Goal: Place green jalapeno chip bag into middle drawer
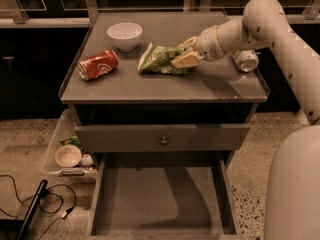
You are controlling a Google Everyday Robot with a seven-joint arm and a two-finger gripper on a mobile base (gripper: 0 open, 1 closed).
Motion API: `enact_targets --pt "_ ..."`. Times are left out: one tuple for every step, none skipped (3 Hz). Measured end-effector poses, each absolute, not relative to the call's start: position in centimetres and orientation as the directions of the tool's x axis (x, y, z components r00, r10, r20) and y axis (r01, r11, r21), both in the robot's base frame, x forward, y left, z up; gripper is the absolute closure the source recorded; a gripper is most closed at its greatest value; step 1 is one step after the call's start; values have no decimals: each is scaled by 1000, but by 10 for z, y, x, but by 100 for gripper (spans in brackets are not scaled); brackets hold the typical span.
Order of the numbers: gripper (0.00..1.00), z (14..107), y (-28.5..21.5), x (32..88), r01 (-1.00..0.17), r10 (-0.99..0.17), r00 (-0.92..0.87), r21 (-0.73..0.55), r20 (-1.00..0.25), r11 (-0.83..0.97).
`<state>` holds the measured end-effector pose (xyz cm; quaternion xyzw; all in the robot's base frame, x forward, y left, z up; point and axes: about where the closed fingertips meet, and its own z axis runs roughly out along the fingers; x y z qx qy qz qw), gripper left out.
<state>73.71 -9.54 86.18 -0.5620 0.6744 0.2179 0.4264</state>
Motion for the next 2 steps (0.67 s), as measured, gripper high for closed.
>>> enact_targets --pt "100 867 -92 722 -949 -569 32 -204 -822 241" --pt "100 887 -98 686 -942 -553 109 -263 -826 207"
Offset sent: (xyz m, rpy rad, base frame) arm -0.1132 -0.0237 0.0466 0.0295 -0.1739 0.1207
